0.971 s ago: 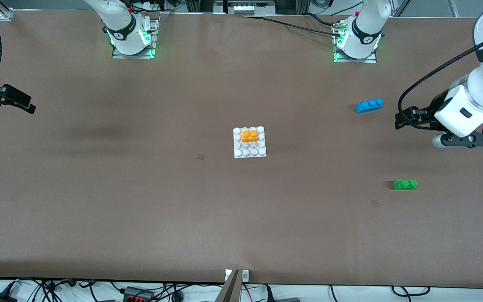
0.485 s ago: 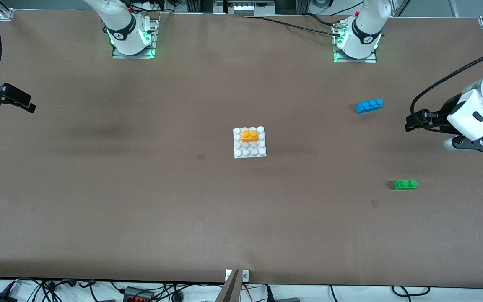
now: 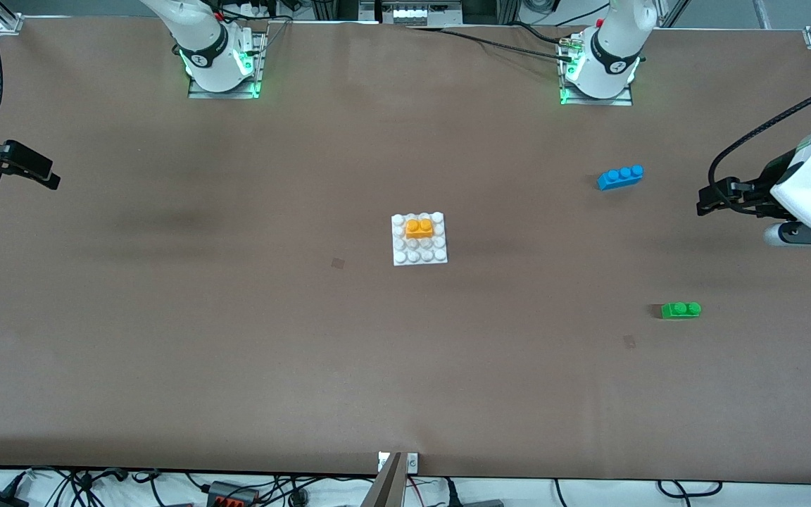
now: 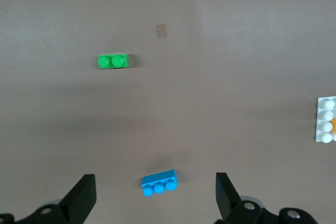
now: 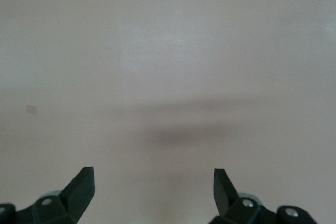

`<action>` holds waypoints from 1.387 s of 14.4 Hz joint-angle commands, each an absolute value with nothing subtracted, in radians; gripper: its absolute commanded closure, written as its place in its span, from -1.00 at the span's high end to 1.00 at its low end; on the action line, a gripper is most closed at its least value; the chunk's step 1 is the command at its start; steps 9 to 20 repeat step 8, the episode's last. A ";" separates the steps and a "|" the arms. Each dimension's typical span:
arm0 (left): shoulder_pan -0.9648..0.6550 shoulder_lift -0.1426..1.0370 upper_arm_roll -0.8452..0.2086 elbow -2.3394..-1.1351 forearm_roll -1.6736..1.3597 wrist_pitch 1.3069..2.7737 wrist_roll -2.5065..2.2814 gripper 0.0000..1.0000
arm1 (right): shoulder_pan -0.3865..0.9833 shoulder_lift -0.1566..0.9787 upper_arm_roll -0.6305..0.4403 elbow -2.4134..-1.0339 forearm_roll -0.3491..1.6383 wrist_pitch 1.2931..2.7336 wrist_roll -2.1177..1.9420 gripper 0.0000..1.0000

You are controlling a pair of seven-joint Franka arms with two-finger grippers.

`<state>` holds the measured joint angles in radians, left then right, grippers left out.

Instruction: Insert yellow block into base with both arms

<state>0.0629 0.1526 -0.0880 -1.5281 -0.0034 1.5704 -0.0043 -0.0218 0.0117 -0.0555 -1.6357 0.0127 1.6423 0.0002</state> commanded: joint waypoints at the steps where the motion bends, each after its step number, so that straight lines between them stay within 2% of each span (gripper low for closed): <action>1: 0.031 0.133 -0.066 -1.539 0.009 1.563 0.017 1.00 | -0.017 -0.009 -0.054 -1.654 -0.003 1.638 0.012 1.00; 20: 0.031 0.137 -0.066 -1.531 0.008 1.562 0.028 1.00 | -0.017 -0.009 -0.054 -1.654 -0.003 1.638 0.014 1.00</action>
